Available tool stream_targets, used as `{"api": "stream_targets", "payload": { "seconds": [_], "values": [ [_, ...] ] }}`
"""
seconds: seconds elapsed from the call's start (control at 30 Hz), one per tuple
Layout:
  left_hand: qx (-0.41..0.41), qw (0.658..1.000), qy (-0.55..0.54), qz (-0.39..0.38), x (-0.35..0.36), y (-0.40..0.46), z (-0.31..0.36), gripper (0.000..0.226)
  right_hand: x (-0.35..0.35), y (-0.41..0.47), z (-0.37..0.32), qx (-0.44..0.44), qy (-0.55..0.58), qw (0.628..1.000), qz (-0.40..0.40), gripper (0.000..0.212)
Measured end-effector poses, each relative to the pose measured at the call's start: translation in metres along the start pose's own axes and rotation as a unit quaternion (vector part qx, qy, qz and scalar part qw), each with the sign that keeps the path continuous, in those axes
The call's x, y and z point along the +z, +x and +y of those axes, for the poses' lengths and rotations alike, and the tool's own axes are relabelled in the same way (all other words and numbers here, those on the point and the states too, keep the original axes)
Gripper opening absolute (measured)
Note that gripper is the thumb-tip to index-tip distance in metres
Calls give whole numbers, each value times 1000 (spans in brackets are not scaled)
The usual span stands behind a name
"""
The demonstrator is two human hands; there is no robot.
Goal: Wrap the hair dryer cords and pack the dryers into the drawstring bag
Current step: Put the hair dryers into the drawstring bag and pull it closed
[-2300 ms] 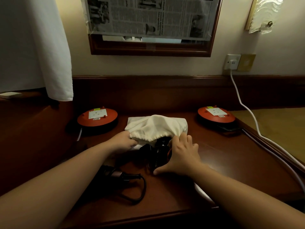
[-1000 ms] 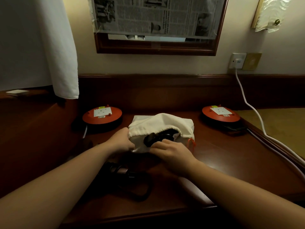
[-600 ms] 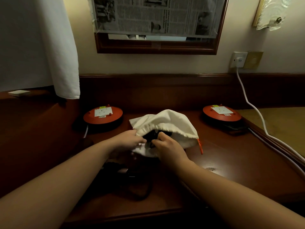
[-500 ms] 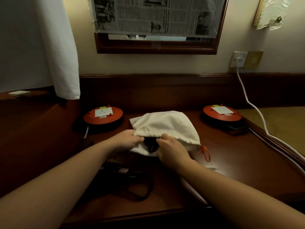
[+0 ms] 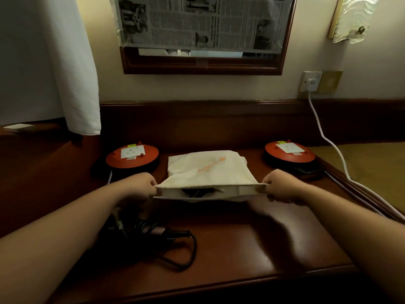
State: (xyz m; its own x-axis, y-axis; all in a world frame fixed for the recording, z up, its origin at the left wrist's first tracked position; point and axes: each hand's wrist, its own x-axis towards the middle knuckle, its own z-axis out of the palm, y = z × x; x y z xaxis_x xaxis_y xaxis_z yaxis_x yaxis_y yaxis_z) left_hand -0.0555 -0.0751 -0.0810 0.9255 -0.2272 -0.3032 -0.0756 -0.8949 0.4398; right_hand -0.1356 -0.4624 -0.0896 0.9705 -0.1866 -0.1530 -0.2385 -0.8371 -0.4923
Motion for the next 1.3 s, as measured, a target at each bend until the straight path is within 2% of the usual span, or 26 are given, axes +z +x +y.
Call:
{"api": "stream_targets", "payload": {
  "seconds": [0.1,0.2,0.33,0.37,0.47,0.57,0.8,1.03,1.13,1.2,1.3],
  "values": [
    [-4,1000,-1,-11,-39,-2,10,22,-41,0,-14,-56,31,998,-2,39],
    [19,992,-118,45,-91,-11,37,24,-99,9,-41,-85,107,991,-4,51],
    [69,960,-252,105,-158,-19,81,30,-178,24,-95,-79,72,989,99,36],
    [71,946,-297,106,-172,-17,90,30,-193,30,-107,-70,100,986,116,32],
    [64,903,-410,109,-208,-11,110,33,-221,45,-133,-36,204,968,141,27],
    [58,888,-441,119,-227,-3,124,36,-234,52,-146,-13,200,970,139,29],
    [34,881,-454,131,-224,34,120,32,-226,81,-140,1,192,973,126,26],
    [73,884,-428,171,-201,43,110,17,-211,100,-132,-33,161,972,170,29],
    [76,911,-359,188,-175,39,98,21,-196,88,-124,-64,72,979,181,24],
    [96,938,-268,199,-150,36,82,27,-179,79,-111,-69,73,980,175,21],
    [141,962,-181,148,-115,27,51,35,-146,69,-83,-64,94,978,173,20]
  ]
}}
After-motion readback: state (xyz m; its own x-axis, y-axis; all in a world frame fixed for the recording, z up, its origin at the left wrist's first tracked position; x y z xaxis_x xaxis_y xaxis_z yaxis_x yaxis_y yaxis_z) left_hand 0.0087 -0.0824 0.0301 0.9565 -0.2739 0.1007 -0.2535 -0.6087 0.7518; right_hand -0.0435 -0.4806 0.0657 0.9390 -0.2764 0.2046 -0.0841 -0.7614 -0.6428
